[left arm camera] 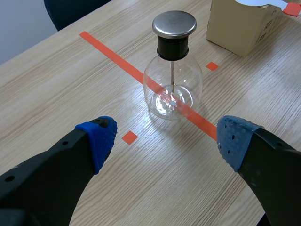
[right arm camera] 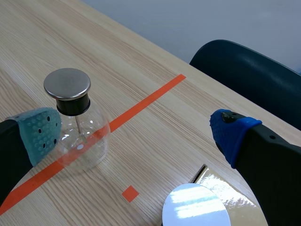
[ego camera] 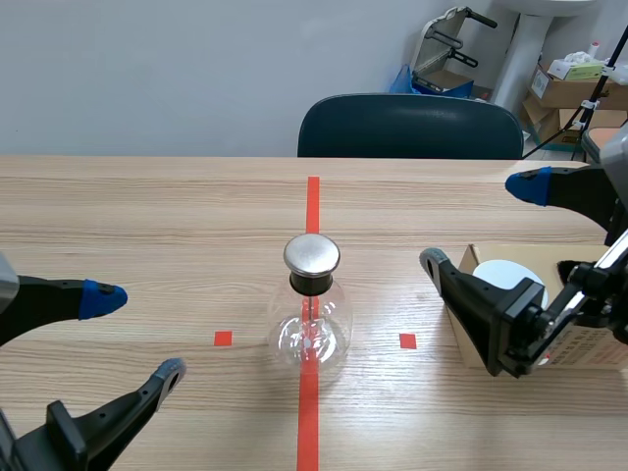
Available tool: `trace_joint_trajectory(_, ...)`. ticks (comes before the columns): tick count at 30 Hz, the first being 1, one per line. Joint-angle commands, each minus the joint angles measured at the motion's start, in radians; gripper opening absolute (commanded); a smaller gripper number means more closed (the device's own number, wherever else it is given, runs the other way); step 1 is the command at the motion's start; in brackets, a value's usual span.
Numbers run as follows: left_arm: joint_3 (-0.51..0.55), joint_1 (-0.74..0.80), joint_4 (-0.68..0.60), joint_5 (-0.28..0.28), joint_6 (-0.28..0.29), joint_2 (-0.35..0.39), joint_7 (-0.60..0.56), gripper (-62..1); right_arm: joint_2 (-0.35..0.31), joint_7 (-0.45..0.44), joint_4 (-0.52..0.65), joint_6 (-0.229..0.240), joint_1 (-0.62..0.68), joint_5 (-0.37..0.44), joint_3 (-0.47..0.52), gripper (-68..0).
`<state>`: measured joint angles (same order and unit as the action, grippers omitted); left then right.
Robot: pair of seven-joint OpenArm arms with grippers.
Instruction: Do the electroscope experiment
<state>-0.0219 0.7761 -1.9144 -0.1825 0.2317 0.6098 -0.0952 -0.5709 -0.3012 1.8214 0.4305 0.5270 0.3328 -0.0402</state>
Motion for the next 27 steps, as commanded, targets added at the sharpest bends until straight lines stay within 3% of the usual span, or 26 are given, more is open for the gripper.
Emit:
trace_joint_trajectory(1,0.004,0.008,-0.011,-0.007,-0.002,0.000,-0.017,-14.9,-0.005,-0.012,0.003,-0.003,-0.009,0.008,0.009,0.4)
trace_joint_trajectory(12,0.004,0.008,-0.011,-0.007,-0.002,0.000,-0.017,-14.9,-0.005,-0.006,0.003,-0.003,-0.009,-0.005,0.009,0.4)
trace_joint_trajectory(16,0.004,0.008,-0.011,-0.007,-0.002,0.000,-0.017,-14.9,-0.005,-0.006,0.005,-0.003,-0.002,-0.086,0.009,0.4)
trace_joint_trajectory(20,0.004,0.008,-0.011,-0.007,-0.002,0.000,-0.017,-14.9,-0.005,-0.013,0.038,-0.019,0.050,-0.260,0.009,0.4)
trace_joint_trajectory(23,0.004,0.008,-0.011,-0.007,-0.002,0.000,-0.017,-14.9,-0.005,-0.016,0.086,-0.105,0.132,-0.437,0.009,0.4)
trace_joint_trajectory(27,0.004,0.007,-0.011,-0.007,-0.002,0.000,-0.017,-14.9,-0.005,-0.020,0.133,-0.288,0.272,-0.712,0.007,0.4)
